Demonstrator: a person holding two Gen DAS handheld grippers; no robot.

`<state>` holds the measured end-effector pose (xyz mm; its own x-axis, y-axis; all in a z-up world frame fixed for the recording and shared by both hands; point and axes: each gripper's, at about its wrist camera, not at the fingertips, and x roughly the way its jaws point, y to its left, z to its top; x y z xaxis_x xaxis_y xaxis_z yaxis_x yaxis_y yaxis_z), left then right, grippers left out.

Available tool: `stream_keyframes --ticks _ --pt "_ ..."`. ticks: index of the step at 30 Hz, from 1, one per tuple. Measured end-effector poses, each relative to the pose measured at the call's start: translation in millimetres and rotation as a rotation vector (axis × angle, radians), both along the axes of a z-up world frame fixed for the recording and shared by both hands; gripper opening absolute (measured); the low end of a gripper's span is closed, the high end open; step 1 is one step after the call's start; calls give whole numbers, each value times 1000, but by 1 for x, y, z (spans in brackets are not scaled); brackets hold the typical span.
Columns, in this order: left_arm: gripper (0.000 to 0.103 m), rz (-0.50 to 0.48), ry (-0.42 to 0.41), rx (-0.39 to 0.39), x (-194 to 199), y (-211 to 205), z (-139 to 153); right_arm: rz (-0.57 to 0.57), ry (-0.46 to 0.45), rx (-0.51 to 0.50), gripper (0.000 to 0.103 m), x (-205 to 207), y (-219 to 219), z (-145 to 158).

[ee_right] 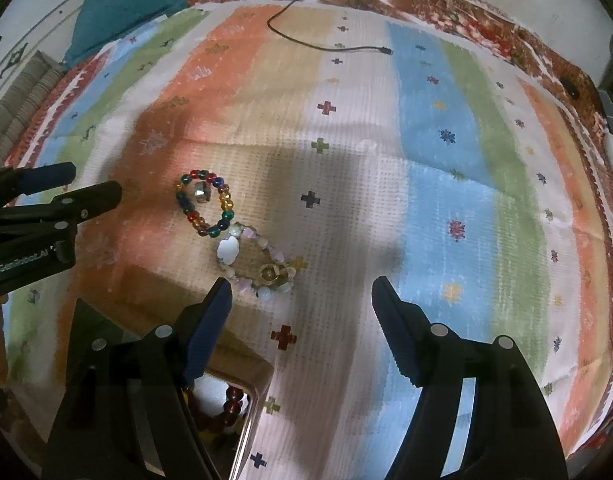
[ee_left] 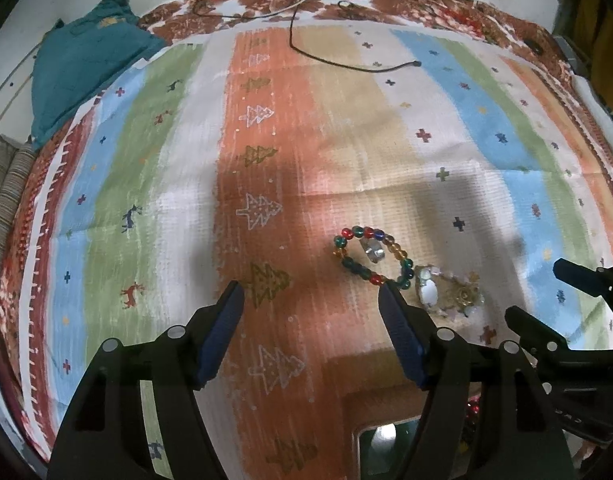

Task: Organize jewelry
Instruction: 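Move both tools toward the multicolour and white crystal bracelets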

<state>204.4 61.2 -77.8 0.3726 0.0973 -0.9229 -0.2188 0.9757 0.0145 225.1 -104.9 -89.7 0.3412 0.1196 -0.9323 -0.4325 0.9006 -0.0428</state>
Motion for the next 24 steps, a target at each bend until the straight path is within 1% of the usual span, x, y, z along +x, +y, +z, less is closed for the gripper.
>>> stream_keyframes --ticks 9,12,15,24 --pt "70 -5 49 -2 18 2 -23 6 17 -17 72 10 5 -8" --pt "70 -1 51 -25 23 4 -27 7 31 -25 73 15 5 -15" --pt "70 1 64 -19 28 6 -33 2 63 -20 72 22 6 -24" --pt "70 6 93 -33 44 14 -51 21 84 -49 72 32 16 -39"
